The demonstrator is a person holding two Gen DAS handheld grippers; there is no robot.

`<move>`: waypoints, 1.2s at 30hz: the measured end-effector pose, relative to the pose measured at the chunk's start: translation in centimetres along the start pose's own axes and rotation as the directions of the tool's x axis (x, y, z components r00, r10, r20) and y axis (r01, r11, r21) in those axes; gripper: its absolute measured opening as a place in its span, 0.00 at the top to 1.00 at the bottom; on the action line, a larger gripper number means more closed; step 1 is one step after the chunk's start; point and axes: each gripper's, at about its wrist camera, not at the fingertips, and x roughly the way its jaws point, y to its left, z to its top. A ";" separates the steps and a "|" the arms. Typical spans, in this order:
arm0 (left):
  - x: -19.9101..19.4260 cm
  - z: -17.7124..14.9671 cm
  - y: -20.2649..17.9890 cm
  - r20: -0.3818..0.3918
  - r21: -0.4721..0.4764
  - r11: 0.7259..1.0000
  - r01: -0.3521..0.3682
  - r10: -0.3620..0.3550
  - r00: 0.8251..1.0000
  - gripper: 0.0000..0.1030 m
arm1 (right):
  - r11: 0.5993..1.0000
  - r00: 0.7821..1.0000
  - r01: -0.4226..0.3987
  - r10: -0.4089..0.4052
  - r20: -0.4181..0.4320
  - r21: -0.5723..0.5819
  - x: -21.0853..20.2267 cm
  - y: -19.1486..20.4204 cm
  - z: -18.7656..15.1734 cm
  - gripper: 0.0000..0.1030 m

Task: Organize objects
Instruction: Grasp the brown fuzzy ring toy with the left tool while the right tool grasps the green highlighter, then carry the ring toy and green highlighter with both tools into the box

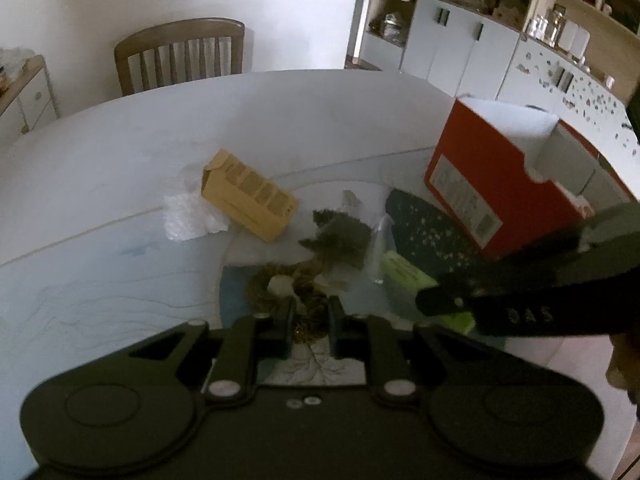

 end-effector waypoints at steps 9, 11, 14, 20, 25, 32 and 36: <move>-3.2 0.7 -1.0 0.034 -0.040 0.999 0.025 -0.024 0.999 0.87 | 0.998 0.997 -0.060 0.059 0.048 0.006 -3.9 -0.4 -1.0 0.85; -4.0 0.8 -1.5 0.040 -0.052 0.998 0.034 -0.032 0.999 0.87 | 0.997 0.996 -0.071 0.071 0.062 0.010 -5.0 -0.6 -1.2 0.85; -5.3 1.2 -2.4 0.055 -0.056 0.997 0.048 -0.045 0.997 0.87 | 0.996 0.993 -0.092 0.090 0.080 0.013 -6.6 -1.1 -1.5 0.85; -7.9 2.6 -5.5 0.095 -0.029 0.998 0.060 -0.057 0.994 0.87 | 0.993 0.985 -0.119 0.116 0.127 0.020 -10.3 -2.9 -2.1 0.85; -8.7 4.2 -9.0 0.117 0.001 0.999 0.053 -0.053 0.992 0.87 | 0.991 0.979 -0.127 0.120 0.163 0.030 -12.8 -5.3 -2.2 0.85; -8.6 6.5 -14.2 0.148 0.045 0.997 0.070 -0.076 0.986 0.87 | 0.992 0.972 -0.114 0.101 0.211 0.050 -15.6 -9.9 -2.6 0.85; -8.2 7.8 -17.2 0.156 0.084 0.994 0.074 -0.087 0.984 0.87 | 0.992 0.969 -0.101 0.082 0.234 0.073 -16.8 -13.1 -3.0 0.85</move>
